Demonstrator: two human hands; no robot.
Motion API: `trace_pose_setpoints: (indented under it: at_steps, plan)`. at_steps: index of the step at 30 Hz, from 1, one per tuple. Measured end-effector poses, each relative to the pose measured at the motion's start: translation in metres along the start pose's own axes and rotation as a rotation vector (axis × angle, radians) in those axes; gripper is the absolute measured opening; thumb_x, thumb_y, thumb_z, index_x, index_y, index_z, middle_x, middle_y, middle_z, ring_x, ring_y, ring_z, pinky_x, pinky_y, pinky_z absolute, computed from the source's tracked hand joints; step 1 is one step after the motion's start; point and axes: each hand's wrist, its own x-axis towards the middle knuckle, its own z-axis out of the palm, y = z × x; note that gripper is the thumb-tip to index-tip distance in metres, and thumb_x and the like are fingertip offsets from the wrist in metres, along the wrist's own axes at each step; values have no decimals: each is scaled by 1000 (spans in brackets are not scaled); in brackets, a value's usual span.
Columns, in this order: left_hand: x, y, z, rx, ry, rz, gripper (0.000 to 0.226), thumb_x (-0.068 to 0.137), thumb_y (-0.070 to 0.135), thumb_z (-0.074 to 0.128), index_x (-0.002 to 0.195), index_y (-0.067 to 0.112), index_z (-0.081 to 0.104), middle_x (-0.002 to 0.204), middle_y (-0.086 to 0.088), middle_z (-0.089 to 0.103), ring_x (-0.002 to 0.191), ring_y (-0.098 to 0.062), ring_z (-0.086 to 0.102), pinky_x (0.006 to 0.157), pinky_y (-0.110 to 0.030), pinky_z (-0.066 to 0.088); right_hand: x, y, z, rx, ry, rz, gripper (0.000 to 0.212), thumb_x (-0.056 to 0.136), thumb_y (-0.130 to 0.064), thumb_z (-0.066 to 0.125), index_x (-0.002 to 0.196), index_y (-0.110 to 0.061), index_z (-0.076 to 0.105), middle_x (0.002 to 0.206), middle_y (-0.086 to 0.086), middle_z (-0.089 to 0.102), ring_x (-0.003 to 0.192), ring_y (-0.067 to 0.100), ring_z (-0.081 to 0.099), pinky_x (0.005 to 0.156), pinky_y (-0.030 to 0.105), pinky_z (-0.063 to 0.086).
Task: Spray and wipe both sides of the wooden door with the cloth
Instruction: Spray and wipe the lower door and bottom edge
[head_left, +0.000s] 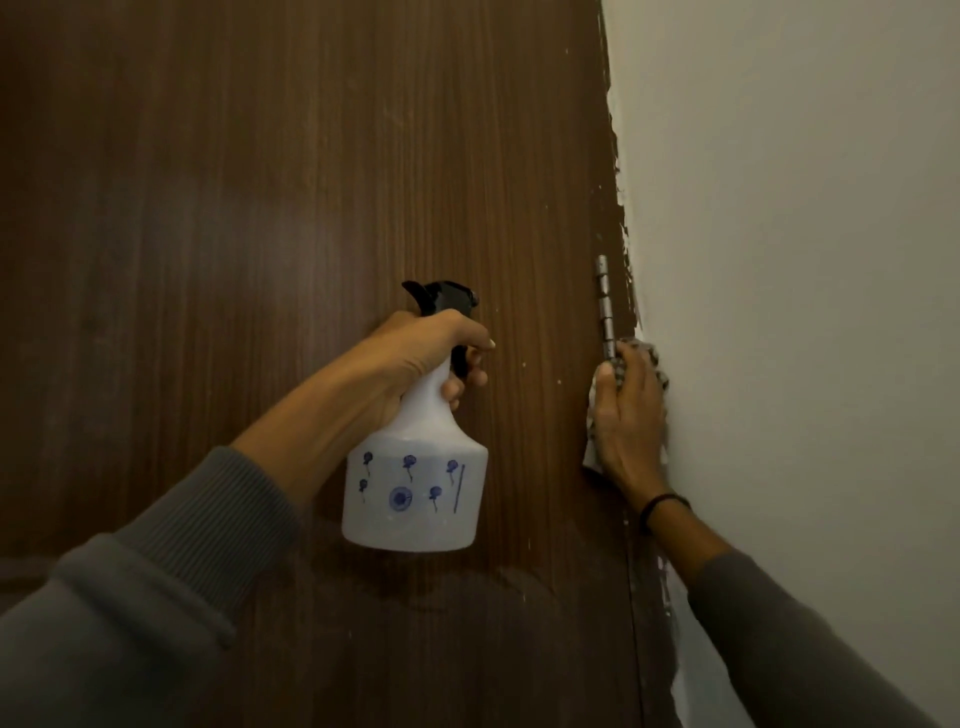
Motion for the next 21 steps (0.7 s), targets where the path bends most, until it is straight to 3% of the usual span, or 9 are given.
trace_pose_setpoints:
  at_steps: [2, 8, 10, 14, 17, 21]
  plan:
    - [0, 0, -1, -3, -7, 9, 19, 91, 18, 69, 77, 9, 60, 70, -9, 69, 34, -8, 45, 37, -19, 42, 6, 0, 4, 1, 12, -4, 55, 103, -47, 32, 151, -21, 41, 154, 4, 44, 142, 23, 39, 119, 54, 30]
    - [5, -4, -3, -2, -19, 37, 23, 90, 20, 69, 72, 10, 59, 70, -9, 68, 33, -9, 44, 38, -18, 42, -104, 57, -18, -52, -23, 35, 61, 101, -58, 27, 157, -33, 30, 164, -12, 25, 149, 2, 20, 123, 42, 16]
    - [6, -5, -3, 6, -21, 39, 23, 90, 20, 69, 72, 10, 59, 70, -9, 68, 32, -9, 45, 37, -18, 41, -125, 62, -22, -73, -18, 95, 64, 98, -62, 25, 156, -35, 30, 164, -9, 26, 147, 3, 19, 123, 43, 15]
    - [4, -4, -4, -1, -29, 49, 21, 91, 19, 69, 75, 8, 59, 74, -11, 68, 32, -9, 45, 37, -18, 41, -106, 34, -7, -21, 47, 135, 56, 101, -51, 29, 153, -33, 32, 162, 0, 32, 149, 18, 26, 124, 49, 15]
    - [3, -4, -3, -5, -26, 44, 20, 90, 18, 70, 77, 8, 60, 75, -12, 68, 33, -9, 45, 38, -18, 41, -76, 10, -1, -15, 28, 76, 58, 101, -48, 28, 156, -30, 32, 164, -1, 28, 151, 16, 21, 125, 51, 11]
    - [3, -3, -4, -3, -18, 43, 19, 89, 20, 71, 77, 8, 61, 74, -10, 70, 35, -9, 46, 38, -19, 41, -71, -32, 7, -41, -144, -65, 56, 101, -53, 27, 155, -50, 16, 169, -7, 13, 153, 6, 6, 124, 54, 5]
